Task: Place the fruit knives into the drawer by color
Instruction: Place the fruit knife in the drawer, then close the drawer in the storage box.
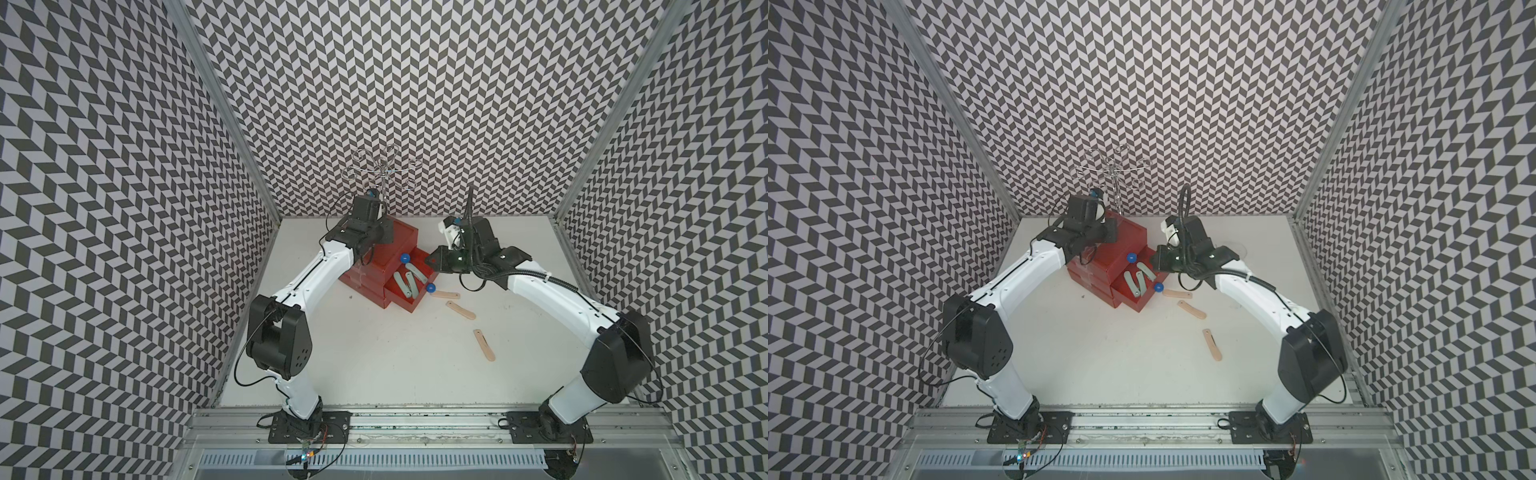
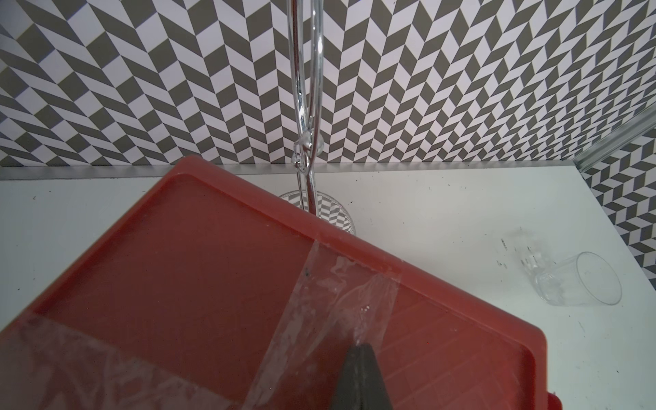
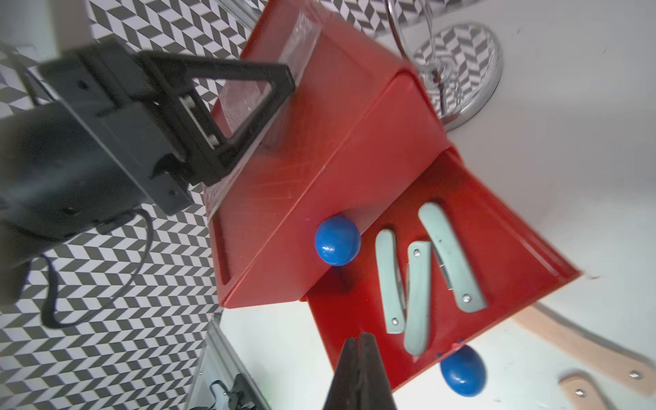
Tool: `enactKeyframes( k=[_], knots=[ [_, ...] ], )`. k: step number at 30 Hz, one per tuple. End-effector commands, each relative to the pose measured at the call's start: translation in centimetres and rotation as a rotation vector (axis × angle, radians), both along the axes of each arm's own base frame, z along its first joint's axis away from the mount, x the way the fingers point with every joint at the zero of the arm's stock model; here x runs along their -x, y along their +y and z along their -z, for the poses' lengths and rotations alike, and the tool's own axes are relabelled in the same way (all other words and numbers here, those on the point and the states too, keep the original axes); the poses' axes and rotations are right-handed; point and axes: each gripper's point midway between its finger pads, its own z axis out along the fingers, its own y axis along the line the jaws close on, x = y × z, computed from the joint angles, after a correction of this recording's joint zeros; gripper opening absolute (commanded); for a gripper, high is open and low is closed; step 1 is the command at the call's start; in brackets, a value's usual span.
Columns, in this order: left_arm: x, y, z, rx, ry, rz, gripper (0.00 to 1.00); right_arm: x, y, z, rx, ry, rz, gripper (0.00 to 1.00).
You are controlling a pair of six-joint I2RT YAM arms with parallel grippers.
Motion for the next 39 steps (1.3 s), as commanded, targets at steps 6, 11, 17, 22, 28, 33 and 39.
enactKeyframes(
  k=[6, 11, 17, 22, 28, 33, 39],
  knots=[
    [5.1, 2.4, 11.6, -0.174, 0.394, -0.012, 0.00, 0.8, -3.3, 4.2, 0.057, 0.060, 0.058, 0.00],
    [5.1, 2.4, 11.6, -0.178, 0.391, -0.015, 0.00, 1.8, -4.0, 7.0, 0.097, 0.114, 0.067, 0.00],
    [5.1, 2.4, 11.5, -0.176, 0.391, -0.014, 0.00, 2.2, -4.0, 9.5, 0.123, 0.149, 0.061, 0.00],
    [5.1, 2.4, 11.5, -0.175, 0.391, -0.015, 0.00, 1.8, -3.4, 9.8, 0.109, 0.142, 0.051, 0.00],
    [5.1, 2.4, 11.5, -0.175, 0.389, -0.014, 0.00, 1.0, -2.4, 10.7, 0.114, 0.147, 0.043, 0.00],
    [5.1, 2.3, 11.5, -0.174, 0.389, -0.013, 0.00, 0.3, -1.3, 10.8, 0.084, 0.134, 0.019, 0.00],
    [5.1, 2.3, 11.4, -0.174, 0.389, -0.013, 0.00, -0.3, 0.6, 9.9, 0.021, 0.113, -0.035, 0.00]
  ],
)
